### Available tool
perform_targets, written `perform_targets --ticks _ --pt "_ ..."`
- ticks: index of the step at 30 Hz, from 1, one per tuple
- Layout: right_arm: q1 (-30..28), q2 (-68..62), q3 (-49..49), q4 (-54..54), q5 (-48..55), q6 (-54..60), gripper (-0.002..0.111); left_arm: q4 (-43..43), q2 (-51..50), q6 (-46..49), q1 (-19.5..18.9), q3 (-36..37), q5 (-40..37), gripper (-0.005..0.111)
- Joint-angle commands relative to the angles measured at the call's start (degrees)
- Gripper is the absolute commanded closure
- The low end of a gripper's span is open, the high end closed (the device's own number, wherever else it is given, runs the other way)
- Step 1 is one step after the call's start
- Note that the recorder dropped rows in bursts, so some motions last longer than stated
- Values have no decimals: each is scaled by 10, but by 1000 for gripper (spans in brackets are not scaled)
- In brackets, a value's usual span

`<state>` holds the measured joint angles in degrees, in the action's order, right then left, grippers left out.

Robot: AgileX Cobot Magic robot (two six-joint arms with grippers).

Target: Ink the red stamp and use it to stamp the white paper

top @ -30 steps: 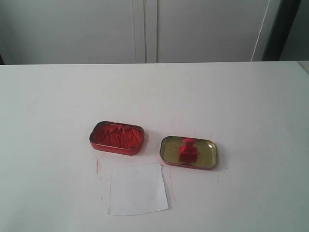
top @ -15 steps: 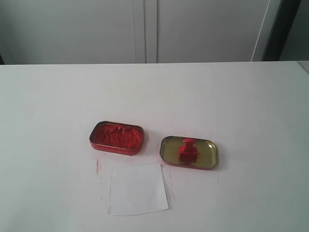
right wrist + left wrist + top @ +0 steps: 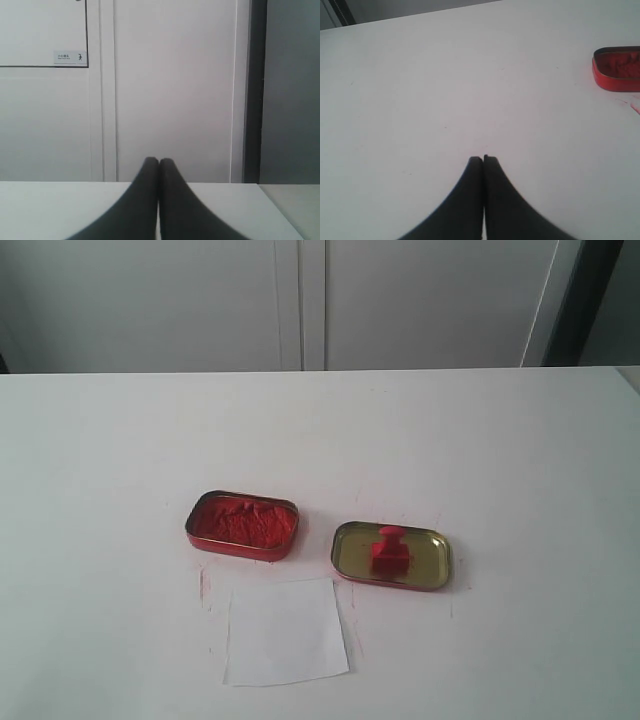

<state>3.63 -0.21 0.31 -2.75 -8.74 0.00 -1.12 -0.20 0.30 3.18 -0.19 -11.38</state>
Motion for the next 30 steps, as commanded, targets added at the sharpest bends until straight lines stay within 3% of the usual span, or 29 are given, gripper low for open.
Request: perform_targets --ticks 1,9,17,30 --pt "-3 2 -3 0 15 0 108 2 2 2 0 2 1 107" --pt "-3 2 25 0 72 0 108 2 2 2 0 2 1 107" --pt "-3 -1 96 0 195 0 108 2 2 2 0 2 1 107" --pt "-3 -168 192 0 295 0 108 2 2 2 0 2 1 107"
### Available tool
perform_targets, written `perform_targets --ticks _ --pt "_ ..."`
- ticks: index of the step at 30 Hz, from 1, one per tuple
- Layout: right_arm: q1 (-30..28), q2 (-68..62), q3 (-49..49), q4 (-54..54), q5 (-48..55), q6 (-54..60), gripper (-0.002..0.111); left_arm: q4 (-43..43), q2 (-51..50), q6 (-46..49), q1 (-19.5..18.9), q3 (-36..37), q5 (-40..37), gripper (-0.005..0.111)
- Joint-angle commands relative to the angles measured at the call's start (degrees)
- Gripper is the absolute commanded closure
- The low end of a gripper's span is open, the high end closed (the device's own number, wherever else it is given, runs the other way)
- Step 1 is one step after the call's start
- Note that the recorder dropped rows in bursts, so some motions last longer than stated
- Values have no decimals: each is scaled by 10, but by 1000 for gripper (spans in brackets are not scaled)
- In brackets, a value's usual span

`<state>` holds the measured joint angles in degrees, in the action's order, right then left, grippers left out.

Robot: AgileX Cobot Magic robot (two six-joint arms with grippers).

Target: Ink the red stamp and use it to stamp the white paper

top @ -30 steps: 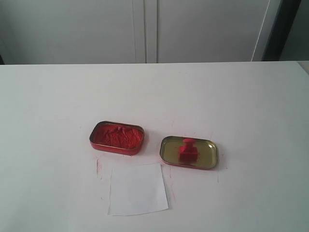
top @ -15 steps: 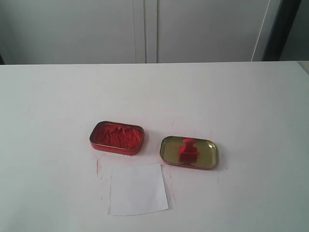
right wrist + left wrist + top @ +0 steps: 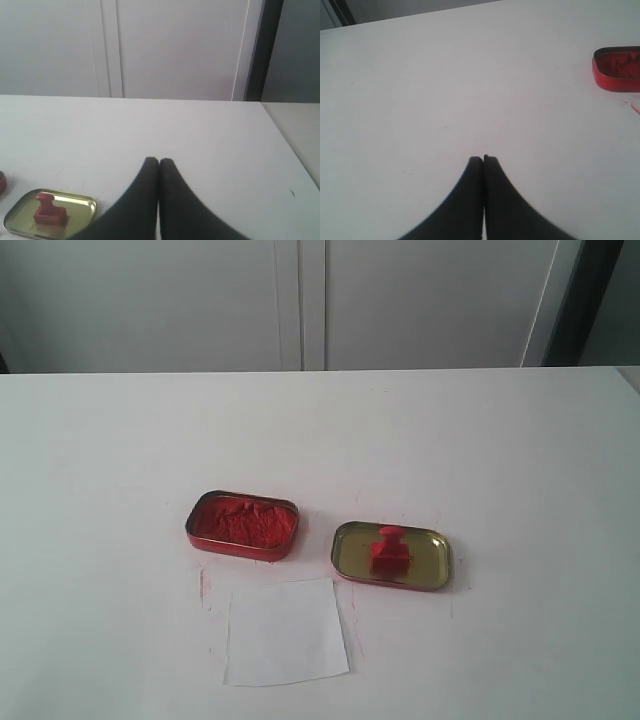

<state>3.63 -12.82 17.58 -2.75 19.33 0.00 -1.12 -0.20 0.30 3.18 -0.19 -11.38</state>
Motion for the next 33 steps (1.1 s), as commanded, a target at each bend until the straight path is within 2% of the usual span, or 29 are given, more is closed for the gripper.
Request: perform_targets --ticks 1,13,19,33 --pt "-3 -52 25 0 16 0 108 2 2 2 0 2 1 107" --pt "-3 -249 127 -23 119 0 108 2 2 2 0 2 1 107" --pt "-3 -338 163 -32 136 0 108 2 2 2 0 2 1 107" --pt "-3 -349 164 -40 146 0 108 2 2 2 0 2 1 107"
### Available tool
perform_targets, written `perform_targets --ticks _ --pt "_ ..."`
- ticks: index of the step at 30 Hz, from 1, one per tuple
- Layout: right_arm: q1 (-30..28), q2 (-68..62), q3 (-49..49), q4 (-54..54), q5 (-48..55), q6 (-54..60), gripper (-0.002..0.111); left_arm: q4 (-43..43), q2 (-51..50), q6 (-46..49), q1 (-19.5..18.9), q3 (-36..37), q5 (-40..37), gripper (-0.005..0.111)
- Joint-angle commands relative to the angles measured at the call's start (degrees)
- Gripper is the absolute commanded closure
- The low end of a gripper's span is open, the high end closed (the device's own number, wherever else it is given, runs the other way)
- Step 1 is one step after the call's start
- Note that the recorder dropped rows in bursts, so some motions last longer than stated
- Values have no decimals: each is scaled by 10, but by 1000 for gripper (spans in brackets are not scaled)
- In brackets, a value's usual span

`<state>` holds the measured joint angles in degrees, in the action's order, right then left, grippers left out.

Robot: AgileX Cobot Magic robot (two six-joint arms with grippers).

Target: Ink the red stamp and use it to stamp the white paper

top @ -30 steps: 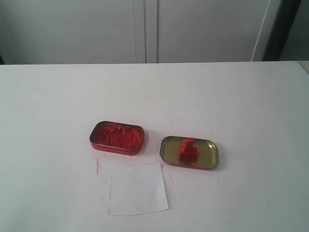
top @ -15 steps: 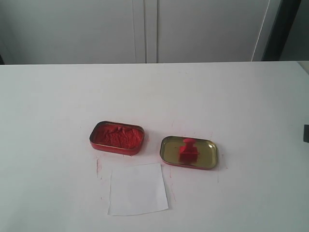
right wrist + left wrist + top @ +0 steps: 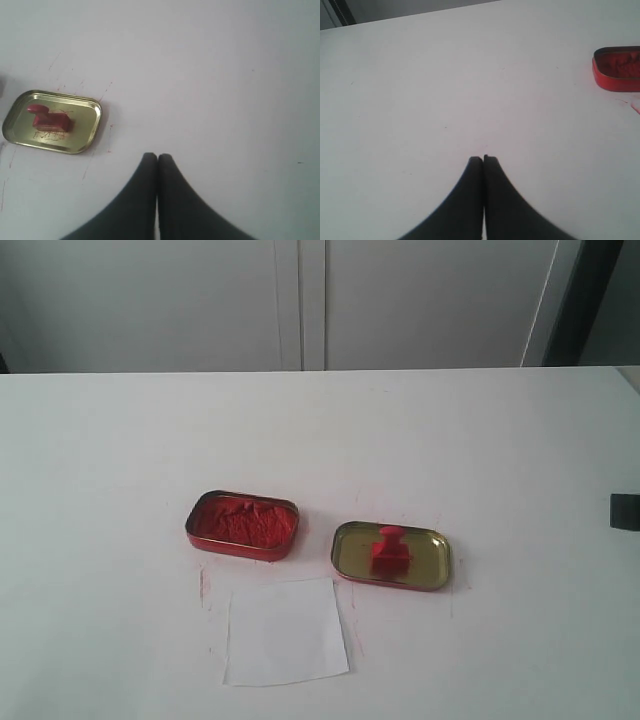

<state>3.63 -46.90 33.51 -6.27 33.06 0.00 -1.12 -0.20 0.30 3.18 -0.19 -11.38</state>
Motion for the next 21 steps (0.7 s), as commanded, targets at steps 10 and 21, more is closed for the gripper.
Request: perform_targets --ticks 10,21 --pt "-3 -88 65 -20 78 0 108 2 2 2 0 2 1 107" --pt "4 -169 158 -23 132 0 108 2 2 2 0 2 1 107"
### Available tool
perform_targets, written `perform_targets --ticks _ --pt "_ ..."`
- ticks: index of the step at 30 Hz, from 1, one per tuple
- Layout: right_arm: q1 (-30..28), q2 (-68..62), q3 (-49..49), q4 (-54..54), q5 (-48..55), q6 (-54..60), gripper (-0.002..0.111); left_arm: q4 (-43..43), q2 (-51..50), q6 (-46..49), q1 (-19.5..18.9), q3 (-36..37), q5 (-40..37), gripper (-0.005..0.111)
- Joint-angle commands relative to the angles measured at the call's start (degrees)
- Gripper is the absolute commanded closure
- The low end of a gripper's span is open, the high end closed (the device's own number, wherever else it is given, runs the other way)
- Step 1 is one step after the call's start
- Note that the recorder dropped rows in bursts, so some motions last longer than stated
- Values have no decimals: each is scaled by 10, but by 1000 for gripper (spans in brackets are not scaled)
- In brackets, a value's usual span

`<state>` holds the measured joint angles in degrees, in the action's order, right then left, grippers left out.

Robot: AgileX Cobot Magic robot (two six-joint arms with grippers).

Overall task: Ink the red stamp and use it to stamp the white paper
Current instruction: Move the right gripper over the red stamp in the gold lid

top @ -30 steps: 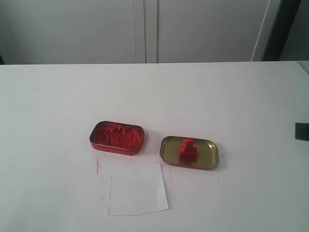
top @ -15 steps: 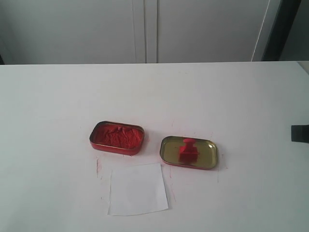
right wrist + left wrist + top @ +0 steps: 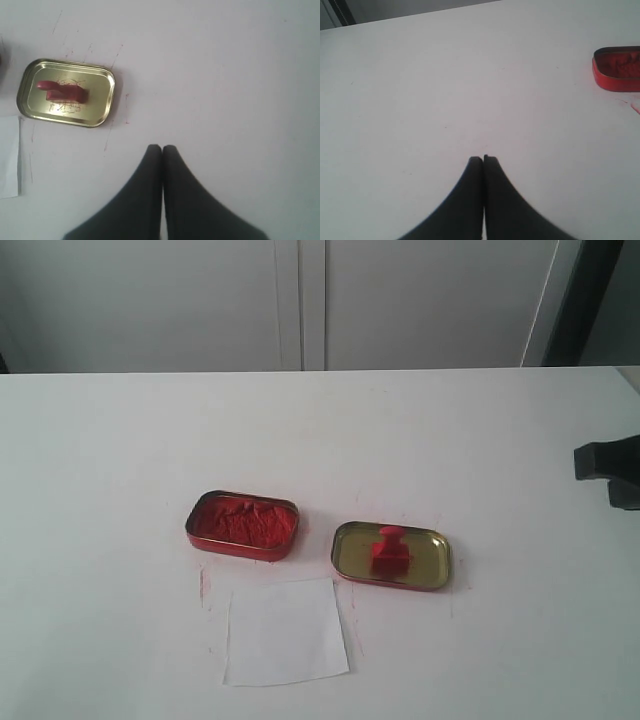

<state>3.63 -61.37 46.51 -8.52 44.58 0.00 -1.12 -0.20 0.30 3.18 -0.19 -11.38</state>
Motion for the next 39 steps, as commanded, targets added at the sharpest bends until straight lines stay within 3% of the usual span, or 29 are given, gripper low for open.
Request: perform_targets --ticks 1,35,39 --pt "9 -33 35 -1 20 0 108 2 2 2 0 2 1 107" --pt "204 -299 247 -2 74 -17 108 2 2 2 0 2 1 107" --pt "230 -346 282 5 83 31 108 2 2 2 0 2 1 107"
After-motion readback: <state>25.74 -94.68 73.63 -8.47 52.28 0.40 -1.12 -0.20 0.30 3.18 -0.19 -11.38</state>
